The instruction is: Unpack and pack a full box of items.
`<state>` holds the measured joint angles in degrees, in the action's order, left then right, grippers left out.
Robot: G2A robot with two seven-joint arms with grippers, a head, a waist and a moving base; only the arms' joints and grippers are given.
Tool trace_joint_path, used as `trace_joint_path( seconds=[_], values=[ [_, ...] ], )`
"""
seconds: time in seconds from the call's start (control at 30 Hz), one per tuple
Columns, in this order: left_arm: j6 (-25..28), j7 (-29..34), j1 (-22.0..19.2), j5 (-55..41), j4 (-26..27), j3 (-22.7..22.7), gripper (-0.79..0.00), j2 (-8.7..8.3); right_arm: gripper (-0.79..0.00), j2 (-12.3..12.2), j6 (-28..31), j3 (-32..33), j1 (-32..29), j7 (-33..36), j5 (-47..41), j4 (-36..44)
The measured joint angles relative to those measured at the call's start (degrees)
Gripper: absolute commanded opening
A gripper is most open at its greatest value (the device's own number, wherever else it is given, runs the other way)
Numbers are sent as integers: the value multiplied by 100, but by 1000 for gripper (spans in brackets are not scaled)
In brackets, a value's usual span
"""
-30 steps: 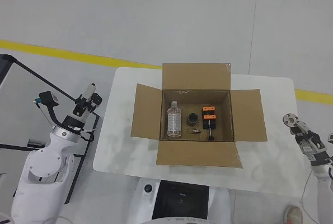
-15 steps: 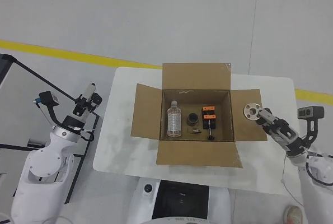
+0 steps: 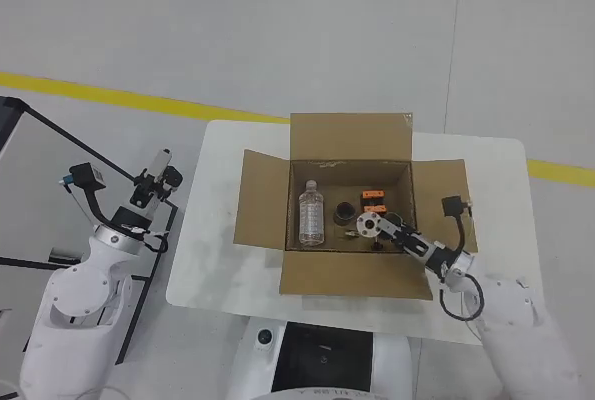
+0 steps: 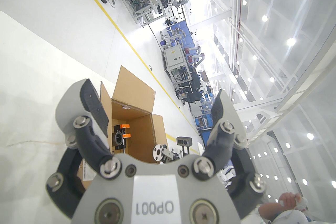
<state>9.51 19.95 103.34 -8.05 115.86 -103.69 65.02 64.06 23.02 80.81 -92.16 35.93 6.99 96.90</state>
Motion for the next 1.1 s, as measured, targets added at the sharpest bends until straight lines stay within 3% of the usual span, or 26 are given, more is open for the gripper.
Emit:
trace_joint_path(
  seconds=[0.17, 0.4, 0.87, 1.0, 1.03, 1.1],
  values=[
    [0, 0, 0, 0, 0, 0, 0, 0, -785, 41, 27, -354, 232, -438, 790, -324],
    [0, 0, 0, 0, 0, 0, 0, 0, -785, 22, -144, -506, 200, -495, 1618, -281],
    [0, 0, 0, 0, 0, 0, 0, 0, -785, 13, -376, -618, 235, -607, 1891, -307],
    [0, 0, 0, 0, 0, 0, 0, 0, -754, 4, -385, -596, 237, -618, 1893, -321],
    [0, 0, 0, 0, 0, 0, 0, 0, -690, 2, -384, -587, 231, -628, 1882, -323],
    [0, 0, 0, 0, 0, 0, 0, 0, -668, -3, -383, -573, 227, -633, 1860, -335]
  ],
)
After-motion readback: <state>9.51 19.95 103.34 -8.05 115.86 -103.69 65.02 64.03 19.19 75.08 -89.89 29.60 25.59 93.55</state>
